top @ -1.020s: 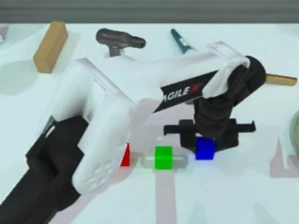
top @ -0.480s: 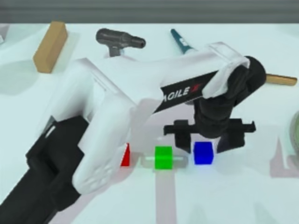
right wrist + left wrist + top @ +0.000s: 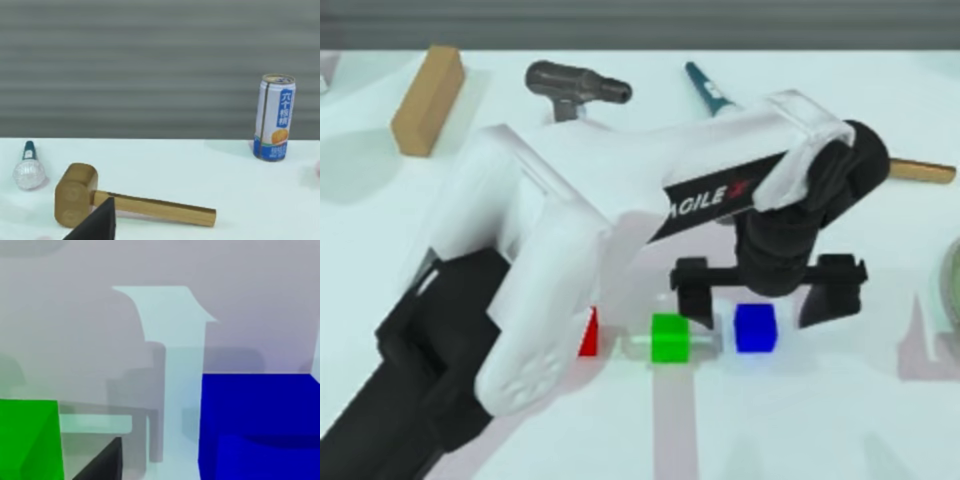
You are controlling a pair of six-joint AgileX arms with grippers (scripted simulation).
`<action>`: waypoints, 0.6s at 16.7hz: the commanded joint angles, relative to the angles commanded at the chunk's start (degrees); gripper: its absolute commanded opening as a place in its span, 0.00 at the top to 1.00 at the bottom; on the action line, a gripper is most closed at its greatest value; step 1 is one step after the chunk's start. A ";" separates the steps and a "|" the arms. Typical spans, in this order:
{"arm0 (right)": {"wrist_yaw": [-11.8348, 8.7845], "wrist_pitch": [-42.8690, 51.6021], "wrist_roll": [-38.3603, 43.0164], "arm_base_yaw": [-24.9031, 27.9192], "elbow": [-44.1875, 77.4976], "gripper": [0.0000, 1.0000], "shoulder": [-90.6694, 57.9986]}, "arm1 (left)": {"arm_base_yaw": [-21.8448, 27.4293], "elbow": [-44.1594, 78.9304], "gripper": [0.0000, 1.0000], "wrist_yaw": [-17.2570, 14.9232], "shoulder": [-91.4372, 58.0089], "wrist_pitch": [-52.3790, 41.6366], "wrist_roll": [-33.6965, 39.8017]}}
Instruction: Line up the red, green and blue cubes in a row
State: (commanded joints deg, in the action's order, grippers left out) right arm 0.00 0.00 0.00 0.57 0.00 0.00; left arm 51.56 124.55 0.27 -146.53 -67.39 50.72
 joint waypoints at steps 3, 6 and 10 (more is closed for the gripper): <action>0.00 0.00 0.00 0.00 0.00 0.00 0.00 | -0.03 0.21 0.00 0.00 -0.02 -0.21 -0.01; 0.00 0.00 0.00 0.00 0.00 0.00 0.00 | -0.26 4.30 0.00 -0.04 -0.04 -4.28 0.16; 0.00 0.00 0.00 0.00 0.00 0.00 0.00 | -0.83 12.73 0.00 -0.03 0.24 -13.31 0.25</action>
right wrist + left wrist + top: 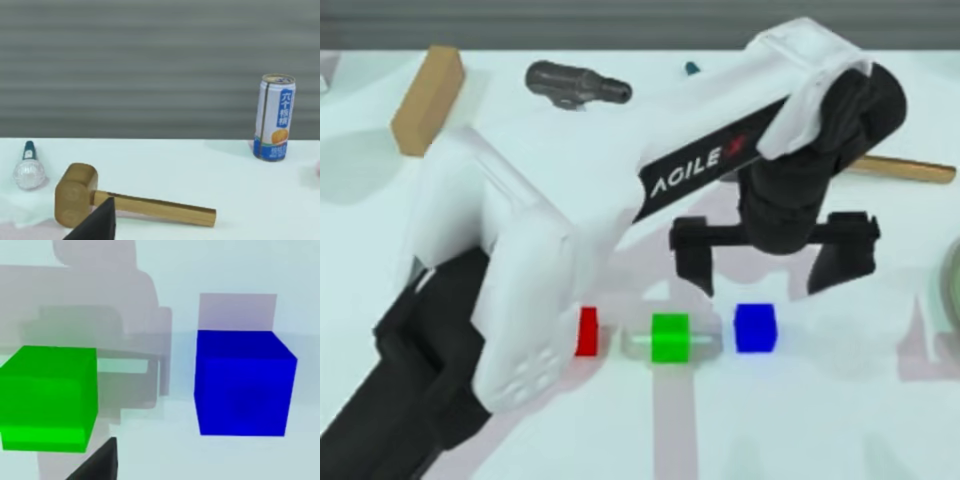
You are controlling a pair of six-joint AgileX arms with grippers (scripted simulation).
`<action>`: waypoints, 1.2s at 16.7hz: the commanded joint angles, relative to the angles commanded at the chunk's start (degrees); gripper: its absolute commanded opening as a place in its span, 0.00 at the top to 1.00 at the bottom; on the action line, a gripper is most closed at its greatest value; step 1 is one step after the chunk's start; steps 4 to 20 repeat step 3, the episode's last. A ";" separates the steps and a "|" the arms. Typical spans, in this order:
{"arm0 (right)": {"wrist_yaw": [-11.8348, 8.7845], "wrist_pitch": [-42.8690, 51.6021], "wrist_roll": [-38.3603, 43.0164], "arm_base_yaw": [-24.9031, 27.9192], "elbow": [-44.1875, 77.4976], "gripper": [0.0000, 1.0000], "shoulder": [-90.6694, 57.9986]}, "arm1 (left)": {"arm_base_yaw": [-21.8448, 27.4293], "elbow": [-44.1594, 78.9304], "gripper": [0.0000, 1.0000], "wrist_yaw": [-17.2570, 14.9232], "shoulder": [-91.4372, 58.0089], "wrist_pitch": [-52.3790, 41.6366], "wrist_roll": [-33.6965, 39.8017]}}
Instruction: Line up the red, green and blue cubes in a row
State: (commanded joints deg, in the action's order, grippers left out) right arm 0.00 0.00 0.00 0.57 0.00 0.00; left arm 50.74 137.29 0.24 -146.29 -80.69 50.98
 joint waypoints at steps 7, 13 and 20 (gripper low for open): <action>0.00 0.00 0.00 0.00 0.00 0.00 0.00 | -0.20 2.12 0.00 0.04 0.33 -2.10 -0.09; 0.00 0.00 0.00 0.00 0.00 0.00 0.00 | -0.20 2.12 0.00 0.04 0.33 -2.10 -0.09; 0.00 0.00 0.00 0.00 0.00 0.00 0.00 | -0.20 2.12 0.00 0.04 0.33 -2.10 -0.09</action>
